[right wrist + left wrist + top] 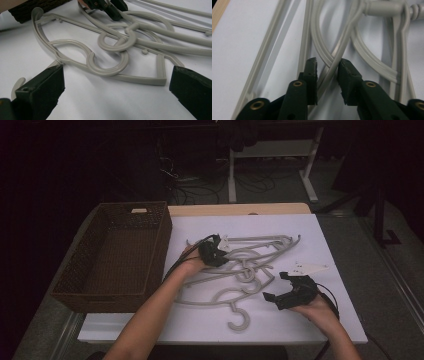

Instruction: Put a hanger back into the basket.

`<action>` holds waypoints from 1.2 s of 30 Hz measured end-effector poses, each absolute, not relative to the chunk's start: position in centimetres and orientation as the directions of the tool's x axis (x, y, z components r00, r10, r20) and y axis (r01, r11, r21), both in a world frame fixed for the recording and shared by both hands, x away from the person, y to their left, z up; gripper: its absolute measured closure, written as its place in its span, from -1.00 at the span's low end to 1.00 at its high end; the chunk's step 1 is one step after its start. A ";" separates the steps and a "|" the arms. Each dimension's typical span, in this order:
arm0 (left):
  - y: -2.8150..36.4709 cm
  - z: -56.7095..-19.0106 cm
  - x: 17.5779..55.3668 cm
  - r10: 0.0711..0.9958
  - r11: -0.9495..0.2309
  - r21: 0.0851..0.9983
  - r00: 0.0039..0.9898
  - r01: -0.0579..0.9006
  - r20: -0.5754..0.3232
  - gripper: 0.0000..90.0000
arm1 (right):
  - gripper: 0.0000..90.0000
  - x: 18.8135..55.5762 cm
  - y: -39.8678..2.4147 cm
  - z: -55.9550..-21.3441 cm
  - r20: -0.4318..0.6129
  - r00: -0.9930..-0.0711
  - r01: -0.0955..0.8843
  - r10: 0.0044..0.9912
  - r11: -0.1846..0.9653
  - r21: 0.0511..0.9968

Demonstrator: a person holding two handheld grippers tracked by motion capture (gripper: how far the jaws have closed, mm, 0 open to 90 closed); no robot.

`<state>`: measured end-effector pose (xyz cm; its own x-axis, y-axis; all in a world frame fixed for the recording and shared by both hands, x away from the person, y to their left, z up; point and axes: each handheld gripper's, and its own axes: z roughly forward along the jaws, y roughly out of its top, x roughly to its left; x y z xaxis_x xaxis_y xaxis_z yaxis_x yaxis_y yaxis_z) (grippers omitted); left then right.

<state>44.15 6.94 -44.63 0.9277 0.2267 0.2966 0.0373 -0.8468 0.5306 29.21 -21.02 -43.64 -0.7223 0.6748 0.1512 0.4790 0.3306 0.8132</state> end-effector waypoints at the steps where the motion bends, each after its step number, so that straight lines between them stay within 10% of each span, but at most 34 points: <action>1: 6.9 -44.6 44.1 0.220 -0.851 0.525 0.927 0.030 0.303 0.60 | -1.00 29.2 -21.0 -43.6 0.151 -0.722 0.479 0.675 0.331 0.813; 36: 5.5 -40.5 42.5 0.180 -0.853 0.510 0.855 -0.110 0.486 0.82 | -1.00 29.3 -21.1 -43.6 0.151 -0.724 0.473 0.673 0.325 0.819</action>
<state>42.53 5.48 -40.55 0.8553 0.1803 0.4858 -0.1098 -0.8532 0.5099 29.29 -21.07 -43.62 -0.7239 0.6730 0.1515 0.4732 0.3246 0.8190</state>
